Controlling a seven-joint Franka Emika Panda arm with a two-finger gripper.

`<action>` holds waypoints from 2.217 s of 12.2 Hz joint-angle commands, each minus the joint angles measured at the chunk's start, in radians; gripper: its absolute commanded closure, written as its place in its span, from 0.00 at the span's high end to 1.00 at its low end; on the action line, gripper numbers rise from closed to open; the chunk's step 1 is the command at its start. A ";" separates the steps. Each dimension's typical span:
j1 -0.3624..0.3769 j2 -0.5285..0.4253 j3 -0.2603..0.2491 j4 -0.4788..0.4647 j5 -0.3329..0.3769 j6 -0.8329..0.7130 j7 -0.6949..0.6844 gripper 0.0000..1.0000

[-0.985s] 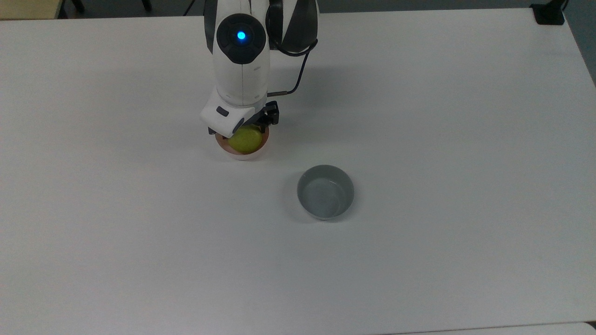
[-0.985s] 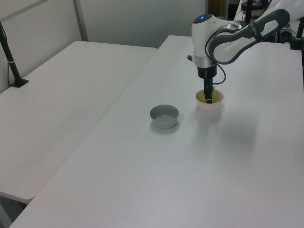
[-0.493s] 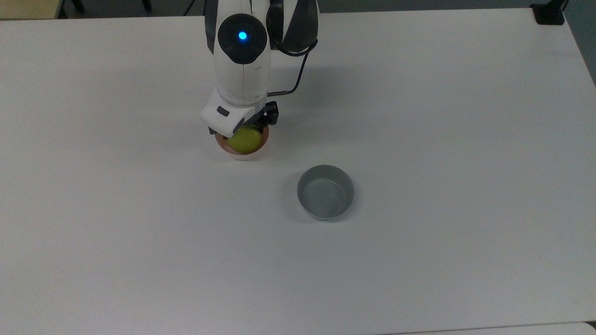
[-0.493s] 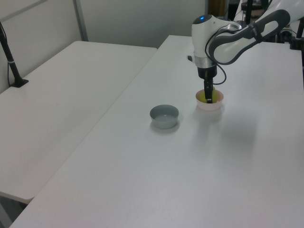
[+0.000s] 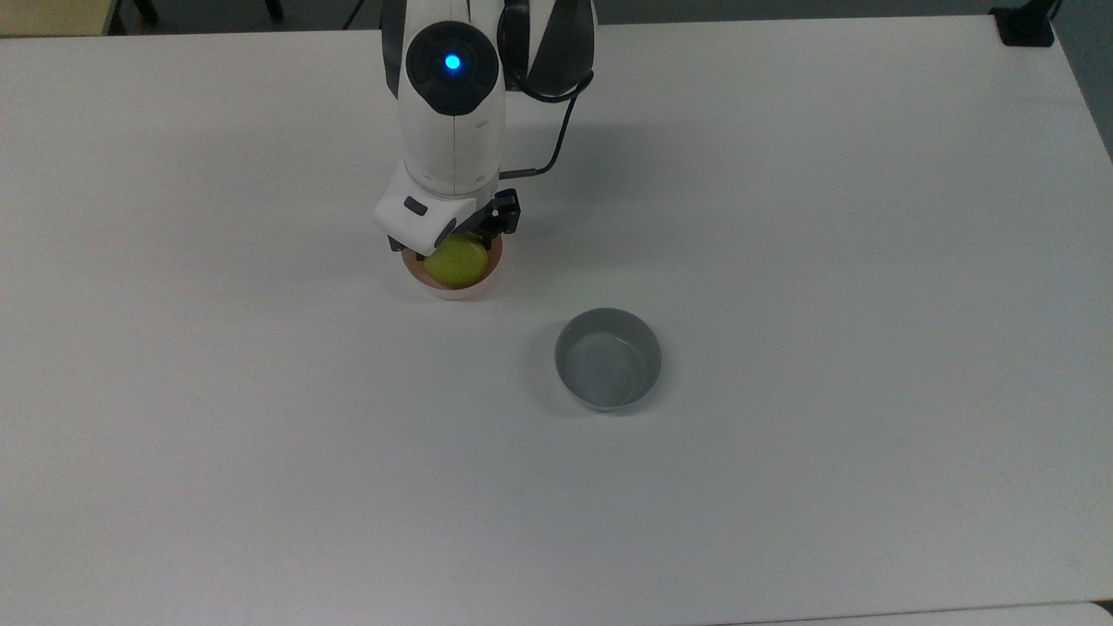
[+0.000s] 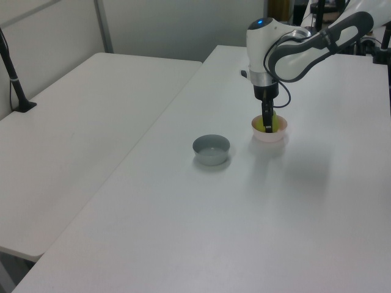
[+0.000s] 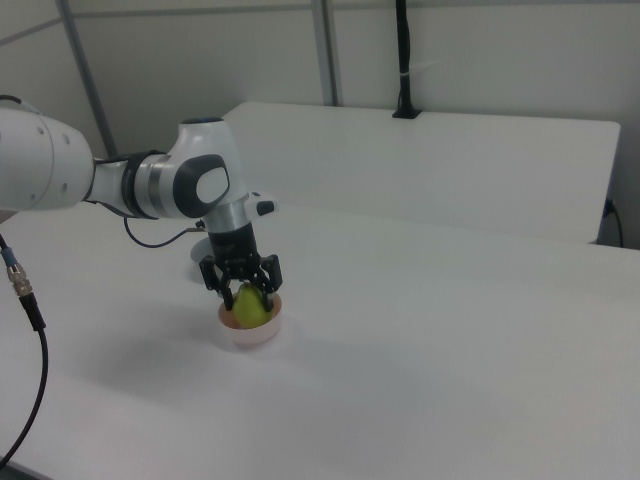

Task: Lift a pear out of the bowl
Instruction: 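Lift the pear out of the pink bowl and carry it aside, then lower the held pear onto the bare table beside the pink bowl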

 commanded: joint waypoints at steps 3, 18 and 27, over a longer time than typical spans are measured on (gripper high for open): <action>0.010 -0.111 0.003 0.035 0.011 -0.112 -0.010 0.52; -0.241 -0.128 -0.077 0.224 0.022 -0.186 -0.223 0.52; -0.255 0.059 -0.078 0.172 0.020 0.033 -0.211 0.55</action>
